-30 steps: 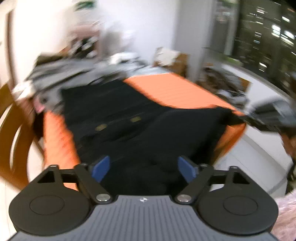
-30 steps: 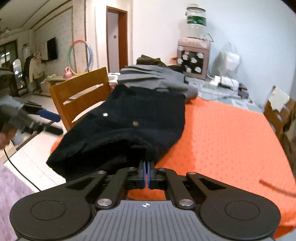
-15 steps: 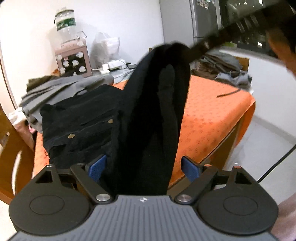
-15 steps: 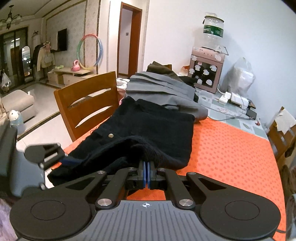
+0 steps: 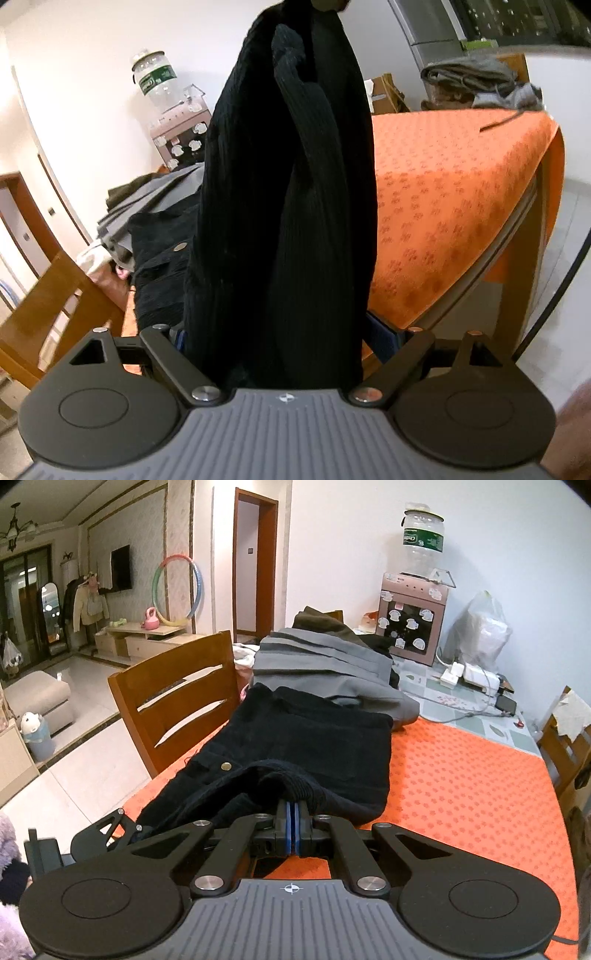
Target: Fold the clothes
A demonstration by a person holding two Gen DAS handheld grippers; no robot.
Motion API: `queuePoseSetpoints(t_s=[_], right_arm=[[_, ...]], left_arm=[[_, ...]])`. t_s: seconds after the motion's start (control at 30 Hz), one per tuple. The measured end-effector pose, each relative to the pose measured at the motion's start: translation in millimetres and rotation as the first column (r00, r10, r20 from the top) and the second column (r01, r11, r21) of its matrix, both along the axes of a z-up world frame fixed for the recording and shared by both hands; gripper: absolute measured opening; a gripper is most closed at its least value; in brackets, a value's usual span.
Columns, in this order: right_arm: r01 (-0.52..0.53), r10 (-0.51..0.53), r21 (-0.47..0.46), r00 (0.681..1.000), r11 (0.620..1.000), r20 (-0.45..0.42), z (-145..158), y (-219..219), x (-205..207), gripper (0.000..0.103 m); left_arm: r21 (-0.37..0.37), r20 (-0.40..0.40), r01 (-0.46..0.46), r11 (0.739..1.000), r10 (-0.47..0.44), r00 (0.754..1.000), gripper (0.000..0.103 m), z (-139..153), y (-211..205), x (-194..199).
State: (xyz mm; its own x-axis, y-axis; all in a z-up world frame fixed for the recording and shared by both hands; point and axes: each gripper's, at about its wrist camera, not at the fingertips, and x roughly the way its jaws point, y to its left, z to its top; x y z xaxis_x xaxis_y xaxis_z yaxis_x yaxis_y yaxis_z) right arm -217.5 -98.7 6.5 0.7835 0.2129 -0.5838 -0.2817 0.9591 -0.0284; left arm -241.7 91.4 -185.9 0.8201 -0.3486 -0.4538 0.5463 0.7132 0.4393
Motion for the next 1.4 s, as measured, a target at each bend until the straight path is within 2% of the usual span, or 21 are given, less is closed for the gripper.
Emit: queuePoseSetpoints(t_s=[0.13,0.2,0.27,0.37,0.5,0.63,0.77,0.93,1.0,1.1,1.2,1.3,1.4], right_arm=[[0.005,-0.005,0.015,1.0,1.0,-0.003,-0.5,-2.3,0.8,0.004],[0.01,-0.01,0.016,1.0,1.0,-0.003,-1.5,-3.2,-0.2,0.004],[0.021,-0.021,0.019,1.0,1.0,-0.003,-2.4,-5.3,-1.1,0.004],[0.065,-0.065,0.047,0.998,0.997,-0.001,-2.4,-12.7,-4.0,0.004],[0.146,-0.148,0.102,0.989,0.984,0.02,3.3,-25.0,-9.3,0.004],[0.229,-0.24,0.191,0.97,0.954,0.036,13.2,-42.3,-7.3,0.004],[0.274,-0.295,0.259,0.954,0.926,0.047,24.8,-55.0,5.2,0.004],[0.283,-0.311,0.292,0.949,0.914,0.055,43.3,-67.5,43.6,0.004],[0.271,-0.301,0.295,0.952,0.916,0.059,49.9,-73.5,65.2,0.004],[0.243,-0.276,0.311,0.959,0.919,0.064,55.6,-83.6,100.7,0.004],[0.206,-0.242,0.3,0.966,0.931,0.088,60.7,-90.6,140.6,0.004],[0.181,-0.216,0.299,0.972,0.937,0.09,62.1,-97.4,181.0,0.004],[0.174,-0.205,0.31,0.976,0.934,0.067,60.1,-106.1,221.9,0.004]], left_arm=[[0.052,0.044,0.005,0.999,-0.008,0.999,0.089,-10.7,1.7,-6.2],[0.089,0.09,-0.006,0.996,-0.003,0.996,0.075,-14.0,3.0,-11.0],[0.101,0.119,-0.012,0.995,0.0,0.993,0.05,-7.6,6.7,-12.4],[0.108,0.125,0.009,0.994,-0.022,0.992,0.039,7.4,11.9,-11.4],[0.105,0.13,0.049,0.993,-0.063,0.99,0.036,44.2,16.7,-1.7],[0.132,0.128,0.103,0.986,-0.12,0.984,0.036,88.3,19.0,17.9],[0.159,0.066,0.156,0.975,-0.168,0.984,0.036,130.5,16.8,48.0],[0.199,-0.027,0.228,0.953,-0.227,0.974,0.037,173.1,8.8,90.8],[0.188,-0.062,0.249,0.95,-0.241,0.968,0.038,186.6,8.2,114.9],[0.189,-0.076,0.256,0.948,-0.245,0.966,0.043,197.8,6.3,152.0],[0.206,-0.069,0.249,0.946,-0.24,0.968,0.05,208.9,2.5,189.6],[0.21,-0.067,0.22,0.952,-0.211,0.975,0.062,214.9,-1.9,228.7],[0.142,-0.069,0.162,0.977,-0.153,0.986,0.078,222.6,-1.1,270.5]])
